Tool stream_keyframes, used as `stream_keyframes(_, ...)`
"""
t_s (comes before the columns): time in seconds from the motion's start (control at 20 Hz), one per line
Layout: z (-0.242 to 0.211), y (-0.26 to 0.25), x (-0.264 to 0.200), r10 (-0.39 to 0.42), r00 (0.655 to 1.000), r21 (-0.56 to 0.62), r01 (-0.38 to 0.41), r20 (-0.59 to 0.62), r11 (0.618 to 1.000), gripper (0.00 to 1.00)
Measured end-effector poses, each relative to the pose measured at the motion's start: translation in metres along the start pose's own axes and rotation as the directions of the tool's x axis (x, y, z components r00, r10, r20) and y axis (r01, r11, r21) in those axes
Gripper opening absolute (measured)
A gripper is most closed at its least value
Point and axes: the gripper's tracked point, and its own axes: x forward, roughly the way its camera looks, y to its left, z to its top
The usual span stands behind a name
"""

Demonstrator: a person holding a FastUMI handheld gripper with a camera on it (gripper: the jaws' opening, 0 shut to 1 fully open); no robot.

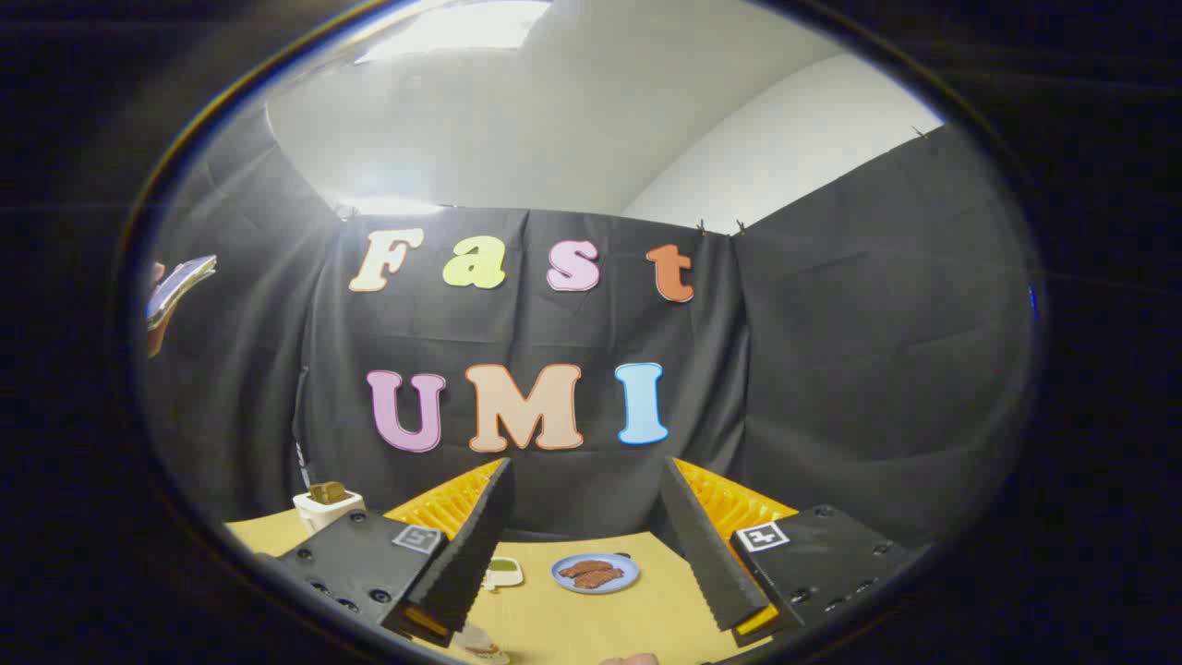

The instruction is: Take the bottle from table, then pour the juice into the cup, finally place the bottle on the coaster

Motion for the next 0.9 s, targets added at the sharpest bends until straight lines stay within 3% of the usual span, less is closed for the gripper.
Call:
stream_keyframes(0.6, 0.018, -0.018, -0.013, -0.056, 0.998, -0.052, 0.055, -0.01, 0.997, 0.99)
stream_keyframes(0.9, 0.01, -0.007, -0.021, -0.033, 0.999, -0.067, 0.031, -0.034, 0.997, 0.99)
